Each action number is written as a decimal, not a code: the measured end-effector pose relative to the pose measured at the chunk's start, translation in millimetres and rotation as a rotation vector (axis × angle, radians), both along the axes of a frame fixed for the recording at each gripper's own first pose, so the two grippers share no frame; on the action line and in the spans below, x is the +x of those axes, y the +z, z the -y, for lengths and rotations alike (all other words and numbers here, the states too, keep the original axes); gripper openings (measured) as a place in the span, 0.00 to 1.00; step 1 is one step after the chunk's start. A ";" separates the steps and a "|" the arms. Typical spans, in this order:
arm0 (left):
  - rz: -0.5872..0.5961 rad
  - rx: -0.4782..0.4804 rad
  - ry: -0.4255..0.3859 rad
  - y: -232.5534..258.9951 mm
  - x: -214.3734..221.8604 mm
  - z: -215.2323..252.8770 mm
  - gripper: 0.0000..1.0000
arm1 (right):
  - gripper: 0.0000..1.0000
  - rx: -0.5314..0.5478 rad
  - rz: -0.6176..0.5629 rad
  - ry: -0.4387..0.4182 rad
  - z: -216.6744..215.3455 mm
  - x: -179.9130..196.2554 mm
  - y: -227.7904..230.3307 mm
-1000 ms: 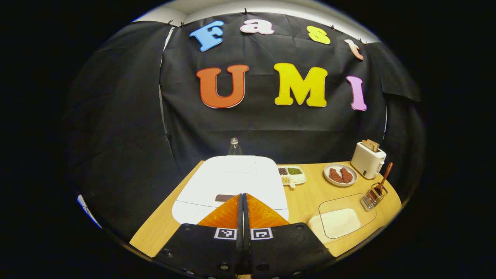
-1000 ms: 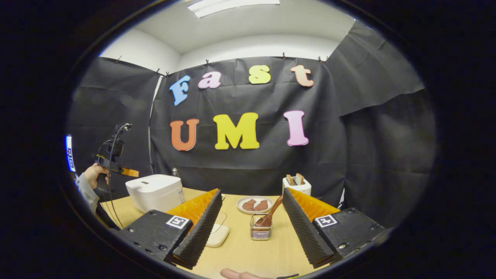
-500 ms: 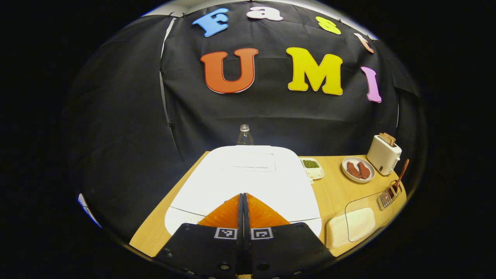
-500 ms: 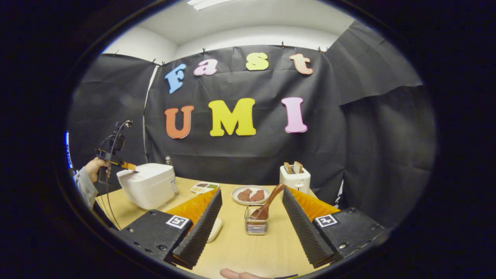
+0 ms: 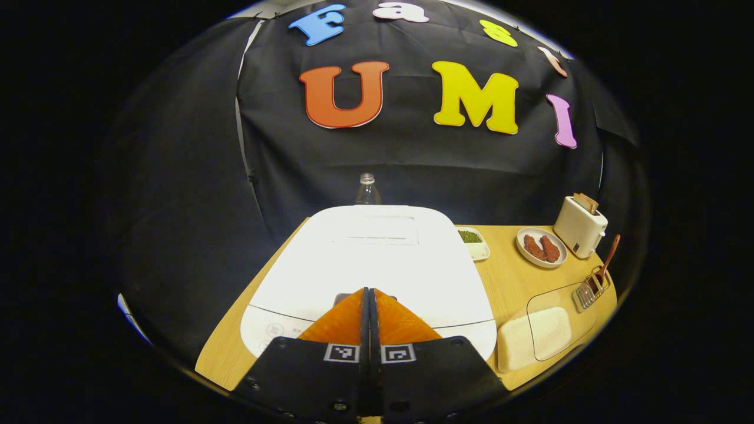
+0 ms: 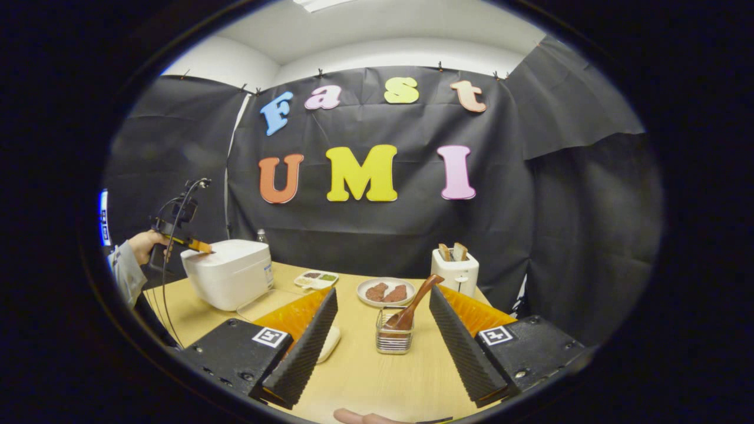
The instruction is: Close the left gripper, press the button to open the rice cooker; take a wooden spoon from the chopstick holder with the right hand, scoop a spoonful of rice and pour it into the rice cooker, then put the wooden spoon back into the chopstick holder.
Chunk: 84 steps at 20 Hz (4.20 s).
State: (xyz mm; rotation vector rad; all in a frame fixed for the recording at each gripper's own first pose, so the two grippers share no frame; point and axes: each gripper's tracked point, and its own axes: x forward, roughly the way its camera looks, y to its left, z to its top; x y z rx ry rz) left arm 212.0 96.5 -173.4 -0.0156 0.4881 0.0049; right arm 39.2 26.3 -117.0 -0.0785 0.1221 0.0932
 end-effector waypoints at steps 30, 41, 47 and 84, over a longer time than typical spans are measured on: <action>0.468 -0.024 0.029 130.3 -207.5 34.0 0.94 | 1.00 0.089 0.016 -0.087 48.3 52.3 -15.4; 0.419 0.015 -0.091 85.6 -286.8 111.4 0.94 | 1.00 0.240 -0.192 -0.160 91.8 180.0 -109.7; 0.434 0.026 -0.021 72.1 -294.0 100.2 0.96 | 0.92 0.305 -0.255 -0.153 91.6 230.2 -140.2; 0.594 -0.047 -0.067 127.2 -366.4 116.1 0.96 | 0.20 -0.024 -0.081 0.000 -153.2 166.2 -64.1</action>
